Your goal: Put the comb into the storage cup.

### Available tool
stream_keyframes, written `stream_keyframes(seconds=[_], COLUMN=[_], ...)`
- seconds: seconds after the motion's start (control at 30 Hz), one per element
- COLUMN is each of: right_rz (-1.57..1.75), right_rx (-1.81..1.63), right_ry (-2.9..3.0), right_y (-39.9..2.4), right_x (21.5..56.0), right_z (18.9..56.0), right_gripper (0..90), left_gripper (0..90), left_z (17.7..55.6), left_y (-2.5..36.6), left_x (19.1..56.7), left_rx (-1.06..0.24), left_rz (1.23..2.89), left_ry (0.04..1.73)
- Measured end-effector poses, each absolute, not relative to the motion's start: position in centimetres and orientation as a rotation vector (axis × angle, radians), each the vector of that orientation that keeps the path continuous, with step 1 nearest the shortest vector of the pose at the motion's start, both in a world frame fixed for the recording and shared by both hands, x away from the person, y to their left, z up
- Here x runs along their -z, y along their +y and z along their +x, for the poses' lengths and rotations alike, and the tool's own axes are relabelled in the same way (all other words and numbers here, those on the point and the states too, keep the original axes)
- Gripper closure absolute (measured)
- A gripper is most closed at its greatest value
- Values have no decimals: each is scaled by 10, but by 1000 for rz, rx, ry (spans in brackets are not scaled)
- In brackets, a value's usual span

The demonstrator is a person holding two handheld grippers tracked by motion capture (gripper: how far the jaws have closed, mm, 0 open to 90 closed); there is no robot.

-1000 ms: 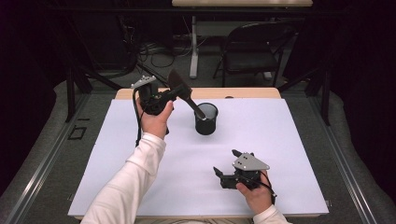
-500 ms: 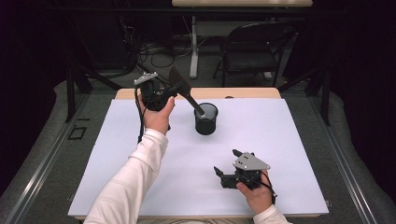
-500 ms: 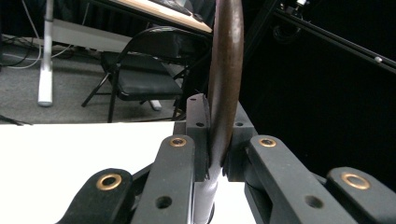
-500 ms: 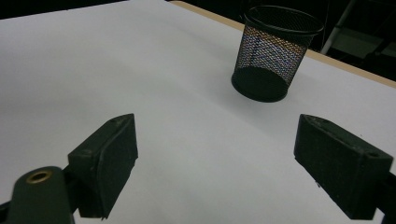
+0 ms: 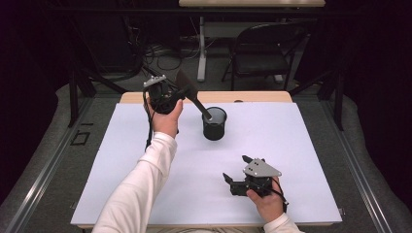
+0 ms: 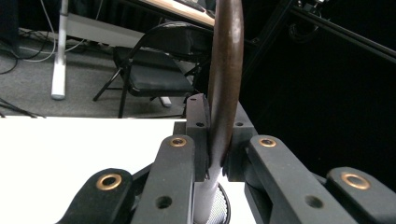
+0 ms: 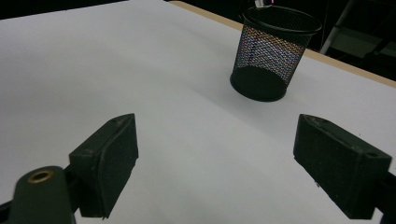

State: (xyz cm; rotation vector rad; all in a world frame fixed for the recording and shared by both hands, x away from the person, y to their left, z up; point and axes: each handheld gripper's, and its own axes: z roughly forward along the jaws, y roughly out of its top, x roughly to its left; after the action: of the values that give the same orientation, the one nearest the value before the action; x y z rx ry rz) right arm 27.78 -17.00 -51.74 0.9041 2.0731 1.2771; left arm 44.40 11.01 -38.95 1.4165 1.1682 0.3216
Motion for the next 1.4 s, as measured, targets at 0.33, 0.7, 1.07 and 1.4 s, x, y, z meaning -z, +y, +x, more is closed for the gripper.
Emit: stream_keyframes(seconds=[0.33, 0.7, 1.07, 1.4], right_rz=[909, 906, 910, 908], right_rx=[-1278, -1282, -1282, -1281], right_ry=[2075, 2073, 2067, 2071], right_y=[-170, -171, -173, -172], right_x=[518, 518, 518, 518], right_z=[278, 278, 279, 279], right_gripper=[138, 139, 140, 140], left_gripper=[840, 840, 840, 840], left_z=[449, 456, 463, 467], left_y=[104, 91, 81, 74], left_x=[396, 409, 421, 431], left_rx=[-338, -339, -320, -313], left_rz=[1419, 1433, 1433, 1446], left_ry=[1191, 1216, 1237, 1249])
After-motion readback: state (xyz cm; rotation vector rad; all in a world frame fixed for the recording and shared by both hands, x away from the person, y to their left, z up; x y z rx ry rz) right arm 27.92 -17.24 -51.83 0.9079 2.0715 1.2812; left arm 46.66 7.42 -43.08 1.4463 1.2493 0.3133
